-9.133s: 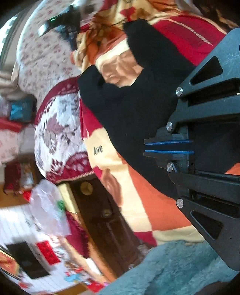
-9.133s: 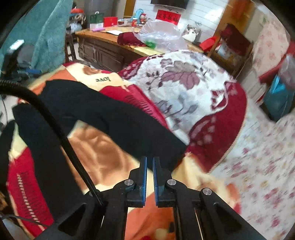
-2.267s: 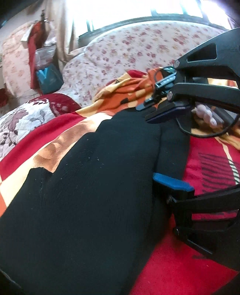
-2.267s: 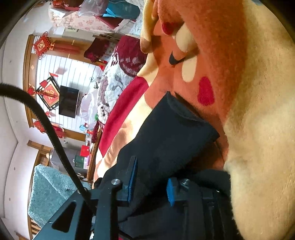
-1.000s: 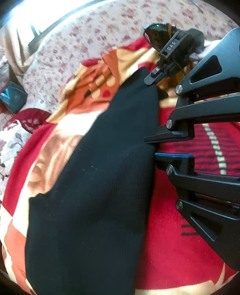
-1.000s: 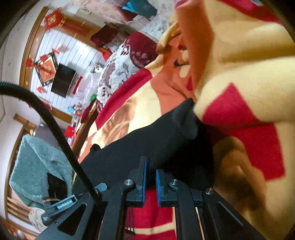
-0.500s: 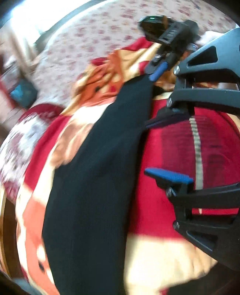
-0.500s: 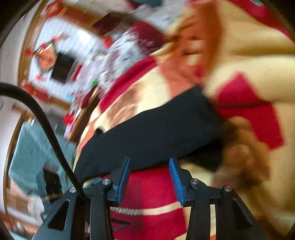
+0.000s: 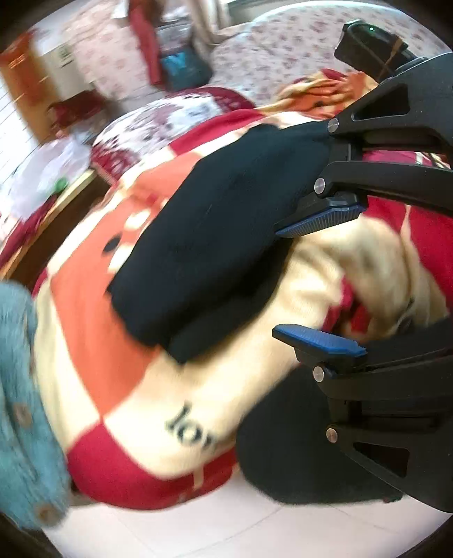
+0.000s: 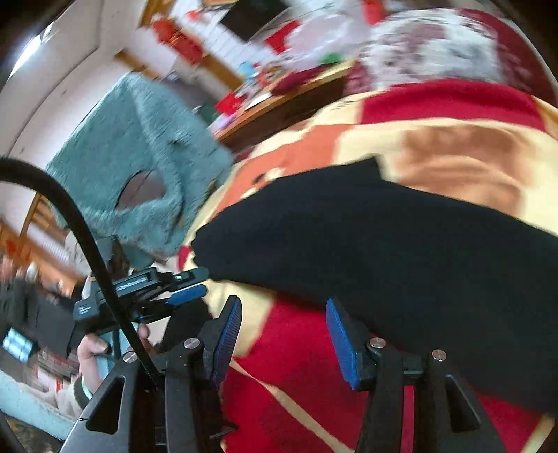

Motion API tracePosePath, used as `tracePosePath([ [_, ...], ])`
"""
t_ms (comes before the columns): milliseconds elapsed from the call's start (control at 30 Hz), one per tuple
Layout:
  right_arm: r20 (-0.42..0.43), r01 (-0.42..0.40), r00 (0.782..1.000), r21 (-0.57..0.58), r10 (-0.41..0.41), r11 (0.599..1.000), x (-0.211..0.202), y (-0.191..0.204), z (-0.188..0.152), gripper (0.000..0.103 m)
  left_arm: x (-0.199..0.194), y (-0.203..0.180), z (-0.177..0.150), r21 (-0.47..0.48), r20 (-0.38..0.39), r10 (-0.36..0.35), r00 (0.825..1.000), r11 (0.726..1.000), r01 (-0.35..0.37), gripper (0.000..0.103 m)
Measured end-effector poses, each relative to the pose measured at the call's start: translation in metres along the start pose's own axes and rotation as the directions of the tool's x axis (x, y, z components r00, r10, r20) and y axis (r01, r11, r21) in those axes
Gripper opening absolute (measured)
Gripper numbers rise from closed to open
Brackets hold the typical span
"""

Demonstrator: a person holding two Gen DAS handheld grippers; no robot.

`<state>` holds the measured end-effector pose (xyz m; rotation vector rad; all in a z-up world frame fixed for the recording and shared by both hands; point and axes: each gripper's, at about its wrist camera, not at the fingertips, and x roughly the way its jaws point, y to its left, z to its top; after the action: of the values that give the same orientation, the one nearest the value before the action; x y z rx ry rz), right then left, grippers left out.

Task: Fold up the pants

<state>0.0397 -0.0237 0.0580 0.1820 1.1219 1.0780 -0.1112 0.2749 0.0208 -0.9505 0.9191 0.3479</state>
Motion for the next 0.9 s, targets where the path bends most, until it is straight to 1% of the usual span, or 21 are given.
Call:
tracePosePath([
  [33, -0.013, -0.016, 1.0, -0.028, 0.016, 0.999, 0.009, 0.006, 0.005, 0.049, 0.0, 0.007, 0.003, -0.018, -0.002, -0.004, 1.0, 1.0, 0.004, 0.062],
  [67, -0.024, -0.027, 0.999, -0.061, 0.026, 0.998, 0.017, 0.013, 0.01, 0.05, -0.001, 0.015, 0.006, -0.045, 0.003, -0.015, 1.0, 0.999, 0.015, 0.063],
  [133, -0.049, -0.039, 0.998, -0.139, 0.032, 0.989, 0.034, 0.032, 0.017, 0.05, -0.006, 0.02, 0.01, -0.051, 0.024, -0.014, 1.0, 0.999, 0.015, 0.063],
  [233, -0.093, -0.037, 0.996, -0.264, 0.012, 0.964, 0.06, 0.058, 0.031, 0.05, -0.005, 0.023, 0.018, -0.019, 0.015, 0.036, 0.999, 0.999, -0.036, 0.063],
  [300, -0.121, -0.042, 0.993, -0.327, 0.002, 0.944, 0.079, 0.073, 0.039, 0.05, -0.003, 0.019, 0.022, 0.028, 0.003, 0.079, 0.997, 0.997, -0.079, 0.063],
  [367, -0.151, -0.051, 0.989, -0.37, -0.006, 0.928, 0.097, 0.083, 0.043, 0.05, -0.005, 0.018, 0.026, 0.078, 0.014, 0.099, 0.995, 0.992, -0.1, 0.063],
  [433, -0.16, -0.043, 0.987, -0.407, -0.025, 0.912, 0.105, 0.088, 0.041, 0.05, -0.002, 0.016, 0.03, 0.132, 0.015, 0.146, 0.989, 0.98, -0.146, 0.063],
  [467, -0.163, -0.038, 0.986, -0.427, -0.036, 0.904, 0.108, 0.09, 0.038, 0.05, -0.002, 0.014, 0.032, 0.163, 0.028, 0.167, 0.986, 0.972, -0.169, 0.063],
  [533, -0.165, -0.024, 0.985, -0.458, -0.058, 0.889, 0.115, 0.092, 0.036, 0.05, 0.002, 0.011, 0.035, 0.213, 0.032, 0.189, 0.981, 0.958, -0.192, 0.063],
  [667, -0.168, -0.027, 0.983, -0.514, -0.07, 0.858, 0.127, 0.1, 0.035, 0.051, 0.01, 0.006, 0.039, 0.275, 0.053, 0.229, 0.972, 0.932, -0.234, 0.063],
  [700, -0.166, -0.022, 0.983, -0.538, -0.079, 0.843, 0.131, 0.103, 0.034, 0.051, 0.012, 0.005, 0.039, 0.294, 0.064, 0.239, 0.969, 0.923, -0.247, 0.063],
  [767, -0.149, 0.011, 0.981, -0.604, -0.127, 0.797, 0.141, 0.109, 0.032, 0.051, 0.016, 0.001, 0.04, 0.325, 0.073, 0.255, 0.964, 0.908, -0.265, 0.061],
  [833, -0.143, 0.034, 0.975, -0.664, -0.171, 0.747, 0.151, 0.114, 0.029, 0.051, 0.018, -0.002, 0.042, 0.336, 0.071, 0.252, 0.965, 0.905, -0.261, 0.059],
  [900, -0.123, 0.062, 0.968, -0.722, -0.217, 0.689, 0.159, 0.119, 0.024, 0.051, 0.018, -0.001, 0.043, 0.334, 0.064, 0.236, 0.97, 0.911, -0.243, 0.058],
])
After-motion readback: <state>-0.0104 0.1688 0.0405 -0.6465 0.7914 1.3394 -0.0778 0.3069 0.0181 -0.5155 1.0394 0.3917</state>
